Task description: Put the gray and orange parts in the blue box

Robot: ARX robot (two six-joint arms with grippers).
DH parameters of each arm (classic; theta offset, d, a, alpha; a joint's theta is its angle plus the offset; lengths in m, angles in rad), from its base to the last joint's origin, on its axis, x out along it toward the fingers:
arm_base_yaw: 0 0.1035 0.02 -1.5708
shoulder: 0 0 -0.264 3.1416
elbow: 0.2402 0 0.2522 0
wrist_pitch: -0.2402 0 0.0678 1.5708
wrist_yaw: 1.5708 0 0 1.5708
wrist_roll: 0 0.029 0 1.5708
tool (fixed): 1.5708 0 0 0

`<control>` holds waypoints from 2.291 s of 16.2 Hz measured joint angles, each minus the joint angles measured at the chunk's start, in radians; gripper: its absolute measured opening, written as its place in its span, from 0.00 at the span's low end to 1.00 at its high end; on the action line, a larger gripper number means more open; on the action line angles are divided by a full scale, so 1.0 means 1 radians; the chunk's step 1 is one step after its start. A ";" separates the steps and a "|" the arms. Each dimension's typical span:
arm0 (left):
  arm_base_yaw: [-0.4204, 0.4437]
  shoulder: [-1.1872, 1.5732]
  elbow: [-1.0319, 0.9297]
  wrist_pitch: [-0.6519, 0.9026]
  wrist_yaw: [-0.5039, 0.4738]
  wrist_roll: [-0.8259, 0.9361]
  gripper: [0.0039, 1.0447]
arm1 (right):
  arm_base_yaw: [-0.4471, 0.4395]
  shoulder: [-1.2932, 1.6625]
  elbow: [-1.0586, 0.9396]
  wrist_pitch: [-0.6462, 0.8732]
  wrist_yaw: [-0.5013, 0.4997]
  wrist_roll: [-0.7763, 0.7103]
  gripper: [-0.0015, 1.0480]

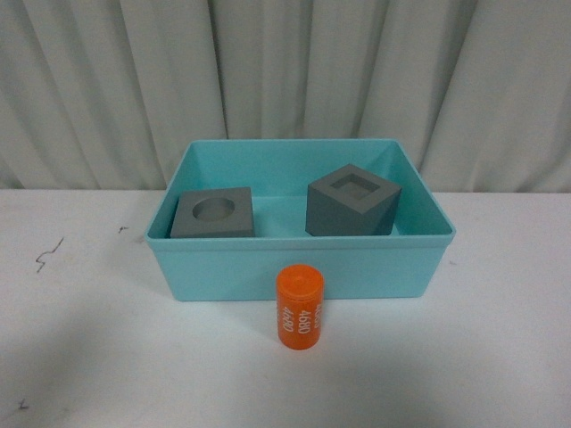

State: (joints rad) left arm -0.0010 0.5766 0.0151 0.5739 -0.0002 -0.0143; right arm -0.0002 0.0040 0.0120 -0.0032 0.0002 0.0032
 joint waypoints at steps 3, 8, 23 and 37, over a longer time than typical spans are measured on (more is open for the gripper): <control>0.000 -0.109 -0.005 -0.109 0.000 0.000 0.01 | 0.000 0.000 0.000 0.000 0.000 0.000 0.94; 0.000 -0.268 -0.005 -0.263 0.000 0.000 0.01 | 0.000 0.000 0.000 0.000 0.000 0.000 0.94; 0.000 -0.570 -0.004 -0.578 0.000 0.000 0.20 | 0.000 0.000 0.000 0.000 0.000 0.000 0.94; 0.000 -0.570 -0.004 -0.578 0.000 0.001 0.94 | 0.000 0.000 0.000 0.000 0.000 0.000 0.94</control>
State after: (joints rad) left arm -0.0010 0.0067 0.0109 -0.0036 -0.0002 -0.0135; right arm -0.0002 0.0040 0.0120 -0.0032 0.0002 0.0032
